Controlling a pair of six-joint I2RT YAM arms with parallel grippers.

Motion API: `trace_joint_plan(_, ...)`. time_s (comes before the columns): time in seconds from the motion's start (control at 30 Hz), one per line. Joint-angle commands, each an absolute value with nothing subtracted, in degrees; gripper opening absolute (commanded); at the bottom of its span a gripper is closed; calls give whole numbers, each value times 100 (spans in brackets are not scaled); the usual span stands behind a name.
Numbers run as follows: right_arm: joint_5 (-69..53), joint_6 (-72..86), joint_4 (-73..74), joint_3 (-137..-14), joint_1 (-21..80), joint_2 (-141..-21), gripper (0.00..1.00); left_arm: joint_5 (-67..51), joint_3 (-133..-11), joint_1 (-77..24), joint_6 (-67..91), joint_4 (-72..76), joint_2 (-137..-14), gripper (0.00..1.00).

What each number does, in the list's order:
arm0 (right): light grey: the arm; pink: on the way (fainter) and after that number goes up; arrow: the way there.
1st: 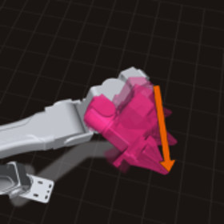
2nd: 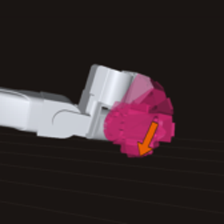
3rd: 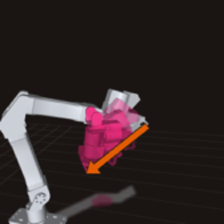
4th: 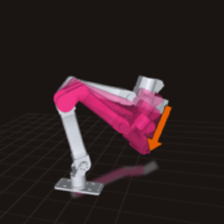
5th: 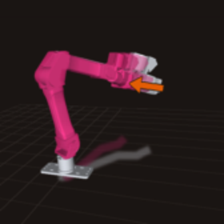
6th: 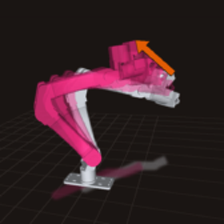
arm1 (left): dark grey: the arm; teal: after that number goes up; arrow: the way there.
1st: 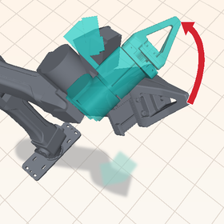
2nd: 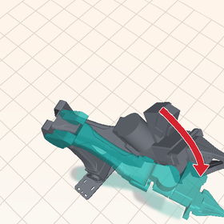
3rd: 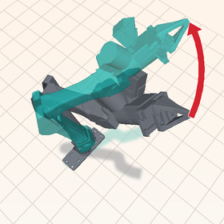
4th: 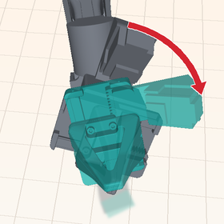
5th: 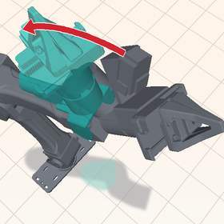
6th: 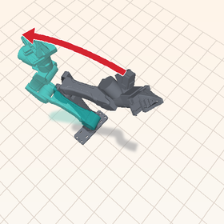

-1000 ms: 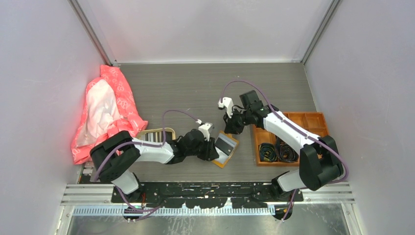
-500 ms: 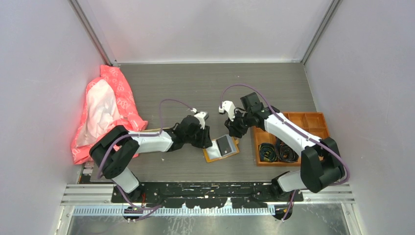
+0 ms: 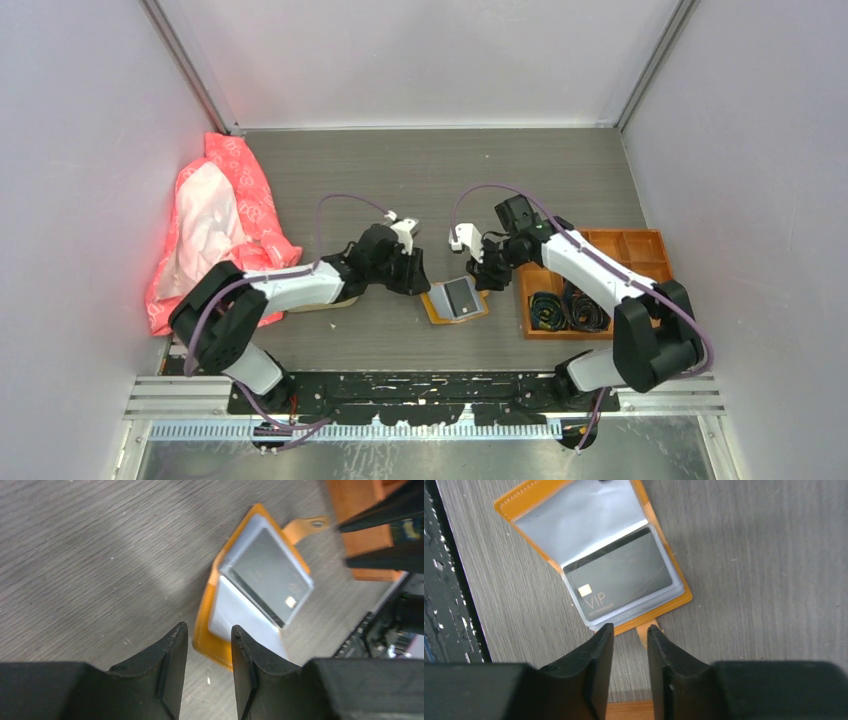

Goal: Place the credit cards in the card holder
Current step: Open the card holder at the center of the board.

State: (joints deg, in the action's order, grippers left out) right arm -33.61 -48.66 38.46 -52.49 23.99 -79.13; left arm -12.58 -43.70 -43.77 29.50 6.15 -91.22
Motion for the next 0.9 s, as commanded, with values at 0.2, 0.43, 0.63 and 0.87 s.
trace_joint_plan(0.2,-2730,-5340,4374,-5607,2452,-8808,21,-1845,-4205,-4689,3250,1337,-8043,37)
trace_joint_plan(0.43,-2605,-4759,4319,-5827,2654,-9251,20,-1831,-4632,-5179,3228,1344,-8707,37)
trace_joint_plan(0.63,-2741,-3956,4634,-6345,2653,-9832,20,-1278,-4361,-5186,3461,947,-8960,34)
trace_joint_plan(0.87,-2826,-3210,4815,-6701,2654,-10368,22,-1003,-3846,-5181,3709,751,-8964,30)
